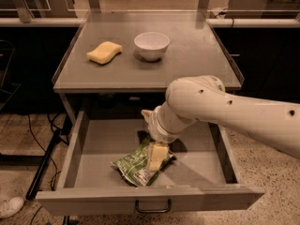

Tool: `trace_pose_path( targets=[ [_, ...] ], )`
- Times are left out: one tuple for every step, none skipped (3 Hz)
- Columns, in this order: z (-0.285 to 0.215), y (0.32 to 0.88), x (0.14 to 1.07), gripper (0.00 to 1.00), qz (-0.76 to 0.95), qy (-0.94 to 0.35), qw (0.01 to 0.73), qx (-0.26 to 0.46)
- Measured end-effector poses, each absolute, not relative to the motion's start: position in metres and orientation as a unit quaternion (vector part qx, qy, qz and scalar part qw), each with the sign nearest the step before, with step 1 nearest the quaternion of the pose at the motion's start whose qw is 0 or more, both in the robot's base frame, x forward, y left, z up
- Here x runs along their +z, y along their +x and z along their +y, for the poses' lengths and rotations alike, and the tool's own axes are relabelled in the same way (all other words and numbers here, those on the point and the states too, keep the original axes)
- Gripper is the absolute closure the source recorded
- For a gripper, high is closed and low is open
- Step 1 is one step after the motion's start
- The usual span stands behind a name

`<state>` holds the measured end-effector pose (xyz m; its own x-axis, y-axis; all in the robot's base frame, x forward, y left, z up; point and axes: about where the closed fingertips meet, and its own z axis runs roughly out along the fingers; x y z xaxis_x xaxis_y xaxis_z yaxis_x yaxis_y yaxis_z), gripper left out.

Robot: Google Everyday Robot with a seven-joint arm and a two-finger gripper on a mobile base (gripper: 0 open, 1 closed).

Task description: Pick green jalapeno chip bag from top drawer and place on counter

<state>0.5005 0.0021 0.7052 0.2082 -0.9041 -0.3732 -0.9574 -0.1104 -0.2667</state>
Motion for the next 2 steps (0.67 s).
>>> trace_pose_path(
  targets=[
    [0.0015,0.5038,0.6917,0.0,0.626,-0.743,0.231,0.06],
    [0.001,0.5106,0.6823,0.0,0.621,-0.744,0.238,0.059]
  ],
)
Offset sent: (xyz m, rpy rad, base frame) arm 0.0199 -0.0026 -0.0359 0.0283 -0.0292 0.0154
